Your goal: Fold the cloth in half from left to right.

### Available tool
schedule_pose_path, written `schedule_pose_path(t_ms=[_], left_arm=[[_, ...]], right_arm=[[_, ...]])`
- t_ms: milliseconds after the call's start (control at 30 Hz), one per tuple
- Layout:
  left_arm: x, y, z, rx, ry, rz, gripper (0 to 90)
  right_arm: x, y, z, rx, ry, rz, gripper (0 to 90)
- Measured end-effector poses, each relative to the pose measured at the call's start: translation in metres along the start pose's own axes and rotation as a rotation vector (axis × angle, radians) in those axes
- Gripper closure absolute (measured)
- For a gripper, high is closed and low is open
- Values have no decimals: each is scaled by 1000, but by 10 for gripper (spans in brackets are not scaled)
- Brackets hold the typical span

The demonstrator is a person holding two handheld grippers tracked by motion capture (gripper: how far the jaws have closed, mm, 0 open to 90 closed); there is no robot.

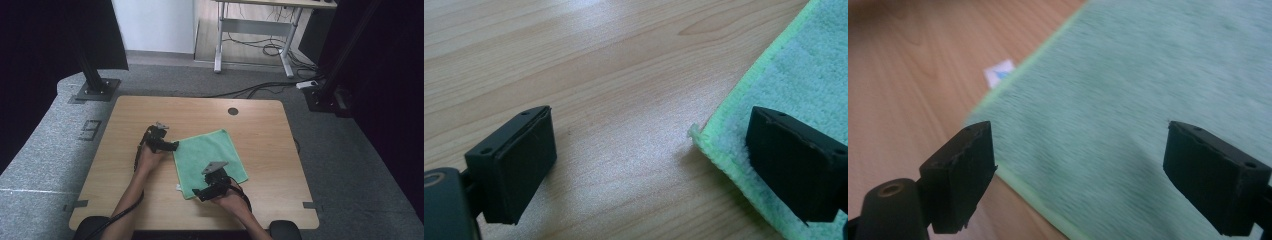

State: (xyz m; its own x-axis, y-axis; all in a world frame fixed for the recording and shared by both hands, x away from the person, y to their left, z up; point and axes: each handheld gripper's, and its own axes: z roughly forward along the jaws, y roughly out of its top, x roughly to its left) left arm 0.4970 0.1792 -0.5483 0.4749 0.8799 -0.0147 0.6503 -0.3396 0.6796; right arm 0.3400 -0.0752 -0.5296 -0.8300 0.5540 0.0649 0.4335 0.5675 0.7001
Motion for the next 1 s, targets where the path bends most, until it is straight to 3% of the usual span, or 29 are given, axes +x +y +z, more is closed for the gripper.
schedule_pose_path(t_ms=[233,333,667,833,867,900,1000], left_arm=[[0,0,0,1,0,0,68],[0,0,0,1,0,0,68],[0,0,0,1,0,-1,68],[0,0,-1,0,0,1,74],[-1,-1,-2,-11,-11,13,111],[-1,-1,-2,-11,-11,13,146],[-3,-3,-5,-31,-32,32,225]], right_arm=[[19,10,11,15,44,-42,193],[28,13,17,37,60,-67,268],[41,15,19,37,82,-103,467],[47,12,25,71,64,-163,544],[49,12,26,68,61,-164,611],[49,12,26,68,61,-164,611],[49,12,24,71,43,-154,737]])
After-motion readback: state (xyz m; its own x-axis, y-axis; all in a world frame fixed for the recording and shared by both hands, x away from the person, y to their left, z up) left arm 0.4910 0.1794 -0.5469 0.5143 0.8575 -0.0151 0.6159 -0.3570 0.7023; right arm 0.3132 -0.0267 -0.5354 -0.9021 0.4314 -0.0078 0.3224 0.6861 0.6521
